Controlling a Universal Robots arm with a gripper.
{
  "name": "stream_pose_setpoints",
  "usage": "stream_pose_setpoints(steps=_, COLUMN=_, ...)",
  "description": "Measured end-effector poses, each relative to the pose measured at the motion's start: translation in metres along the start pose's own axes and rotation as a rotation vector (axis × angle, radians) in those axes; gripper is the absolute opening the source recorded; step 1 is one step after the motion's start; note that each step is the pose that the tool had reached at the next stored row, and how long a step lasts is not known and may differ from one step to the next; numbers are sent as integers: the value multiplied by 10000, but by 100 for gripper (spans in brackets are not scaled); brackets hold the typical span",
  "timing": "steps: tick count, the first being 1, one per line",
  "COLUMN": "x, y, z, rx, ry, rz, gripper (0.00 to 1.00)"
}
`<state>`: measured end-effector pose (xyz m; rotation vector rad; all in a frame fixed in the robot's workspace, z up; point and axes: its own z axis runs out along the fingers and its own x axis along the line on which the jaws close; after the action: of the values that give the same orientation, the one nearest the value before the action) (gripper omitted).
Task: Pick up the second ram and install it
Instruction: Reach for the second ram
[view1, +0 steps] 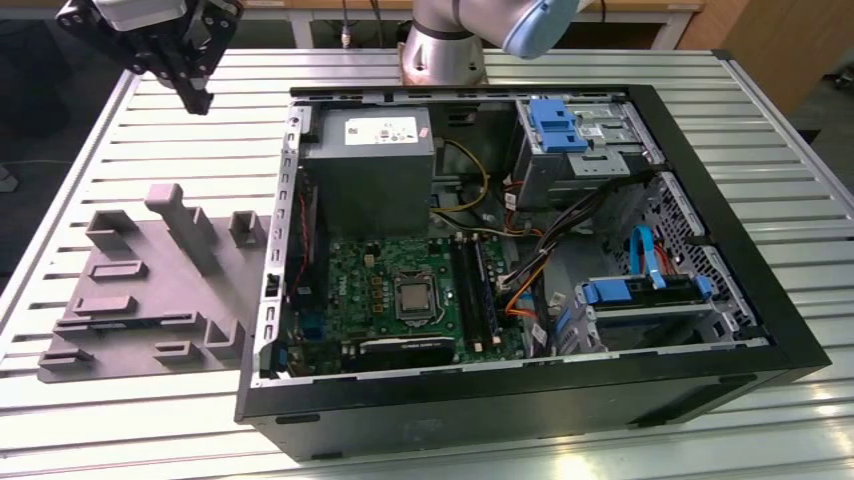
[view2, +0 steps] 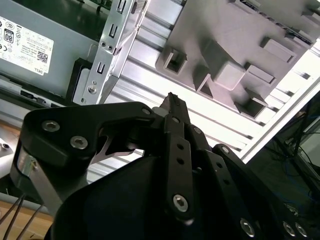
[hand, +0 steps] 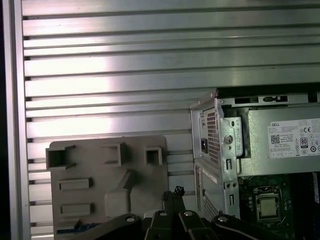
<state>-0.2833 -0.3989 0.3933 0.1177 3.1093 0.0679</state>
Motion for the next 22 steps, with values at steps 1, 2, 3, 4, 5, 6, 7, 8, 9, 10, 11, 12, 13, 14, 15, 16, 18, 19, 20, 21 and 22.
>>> stream_pose_setpoints(steps=1, x=7, y=0, z=0, rx=0, ry=0, rz=0, gripper=11)
stream_pose_setpoints(steps=2, x=14, y=-1, z=0, rx=0, ry=0, rz=0, gripper=11)
stream_pose_setpoints(steps=3, x=20, y=-2, z=0, rx=-1, ry=0, rz=0, gripper=11)
stream_pose_setpoints(steps=4, x=27, y=-2, z=-1, rx=0, ry=0, rz=1, gripper=11)
stream_pose_setpoints(steps=5, x=33, y=-2, z=-1, rx=0, ry=0, rz=0, gripper=11)
stream_pose_setpoints(steps=6, x=40, y=-3, z=-1, rx=0, ry=-1, rz=0, gripper=11)
stream_pose_setpoints(steps=7, x=47, y=-3, z=-1, rx=-1, ry=-1, rz=1, gripper=11)
stream_pose_setpoints(steps=8, x=54, y=-4, z=-1, rx=-1, ry=-1, rz=1, gripper=11)
stream_pose_setpoints(steps=9, x=61, y=-5, z=-2, rx=0, ry=-1, rz=0, gripper=11)
stream_pose_setpoints(steps=10, x=68, y=-5, z=-2, rx=0, ry=0, rz=0, gripper=11)
stream_pose_setpoints(steps=11, x=76, y=-6, z=-2, rx=-1, ry=-1, rz=0, gripper=11)
stream_pose_setpoints(steps=12, x=83, y=-6, z=-2, rx=0, ry=-1, rz=0, gripper=11)
stream_pose_setpoints(steps=13, x=91, y=-7, z=-3, rx=0, ry=-1, rz=0, gripper=11)
stream_pose_setpoints(steps=14, x=100, y=-7, z=-3, rx=-1, ry=-1, rz=0, gripper=11)
stream_pose_setpoints(steps=15, x=108, y=-8, z=-3, rx=-1, ry=-1, rz=0, gripper=11)
stream_pose_setpoints(steps=16, x=116, y=-9, z=-4, rx=0, ry=-1, rz=0, gripper=11)
stream_pose_setpoints(steps=18, x=133, y=-10, z=-4, rx=-1, ry=-2, rz=1, gripper=11)
stream_pose_setpoints(steps=19, x=141, y=-11, z=-4, rx=0, ry=-2, rz=0, gripper=11)
stream_pose_setpoints(steps=20, x=150, y=-11, z=-4, rx=0, ry=-3, rz=0, gripper=11)
stream_pose_setpoints(steps=21, x=158, y=-12, z=-5, rx=0, ry=-2, rz=0, gripper=11)
stream_pose_setpoints(steps=22, x=166, y=-12, z=-5, rx=0, ry=-3, rz=0, gripper=11)
